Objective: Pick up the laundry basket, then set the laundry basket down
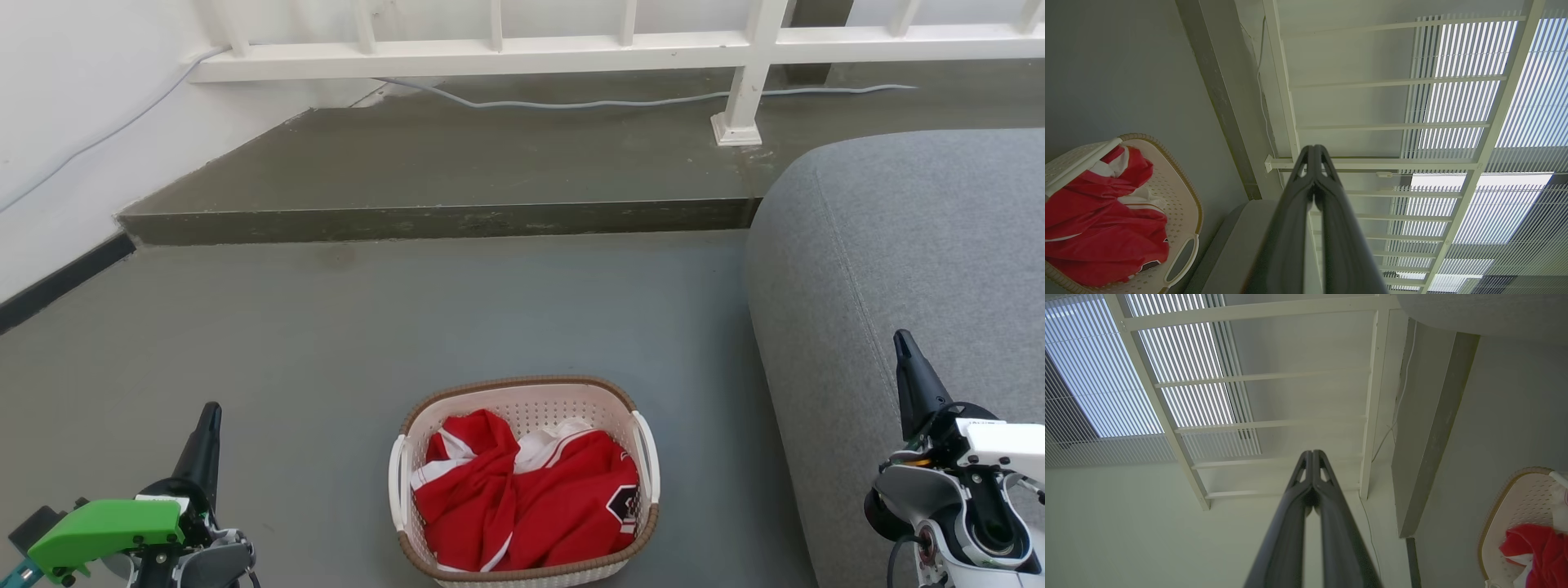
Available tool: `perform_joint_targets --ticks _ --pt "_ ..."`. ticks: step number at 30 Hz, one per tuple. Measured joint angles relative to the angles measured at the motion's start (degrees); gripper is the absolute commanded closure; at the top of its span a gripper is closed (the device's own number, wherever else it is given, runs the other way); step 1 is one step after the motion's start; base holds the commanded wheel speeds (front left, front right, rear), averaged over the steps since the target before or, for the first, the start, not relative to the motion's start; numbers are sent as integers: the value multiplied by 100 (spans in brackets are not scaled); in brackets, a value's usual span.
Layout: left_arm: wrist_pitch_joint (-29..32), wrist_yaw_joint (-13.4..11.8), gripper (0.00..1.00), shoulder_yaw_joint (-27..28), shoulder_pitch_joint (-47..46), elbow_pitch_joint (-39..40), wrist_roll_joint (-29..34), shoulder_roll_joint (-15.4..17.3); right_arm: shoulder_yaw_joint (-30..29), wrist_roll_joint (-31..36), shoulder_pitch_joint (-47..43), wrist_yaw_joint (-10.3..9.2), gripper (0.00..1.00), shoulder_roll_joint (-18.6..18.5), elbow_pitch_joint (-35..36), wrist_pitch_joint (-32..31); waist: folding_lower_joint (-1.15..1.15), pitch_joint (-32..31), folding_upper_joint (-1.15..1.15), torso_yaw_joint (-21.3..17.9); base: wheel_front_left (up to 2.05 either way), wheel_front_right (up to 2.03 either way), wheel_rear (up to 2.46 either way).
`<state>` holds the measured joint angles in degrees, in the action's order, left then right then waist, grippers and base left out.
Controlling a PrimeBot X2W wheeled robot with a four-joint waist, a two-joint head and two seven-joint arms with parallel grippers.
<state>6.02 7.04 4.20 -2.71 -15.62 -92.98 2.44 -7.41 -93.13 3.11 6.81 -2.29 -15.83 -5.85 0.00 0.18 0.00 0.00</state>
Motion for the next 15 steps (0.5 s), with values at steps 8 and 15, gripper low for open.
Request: perform_joint_targets --ticks 8,15 --pt "0 0 100 1 0 0 0 -1 -1 0 0 0 100 1 0 0 0 0 0 0 0 0 0" --pt "-2 -2 0 -10 15 -40 -1 -4 2 -2 -15 -9 0 9 -33 1 0 -1 0 0 0 0 0"
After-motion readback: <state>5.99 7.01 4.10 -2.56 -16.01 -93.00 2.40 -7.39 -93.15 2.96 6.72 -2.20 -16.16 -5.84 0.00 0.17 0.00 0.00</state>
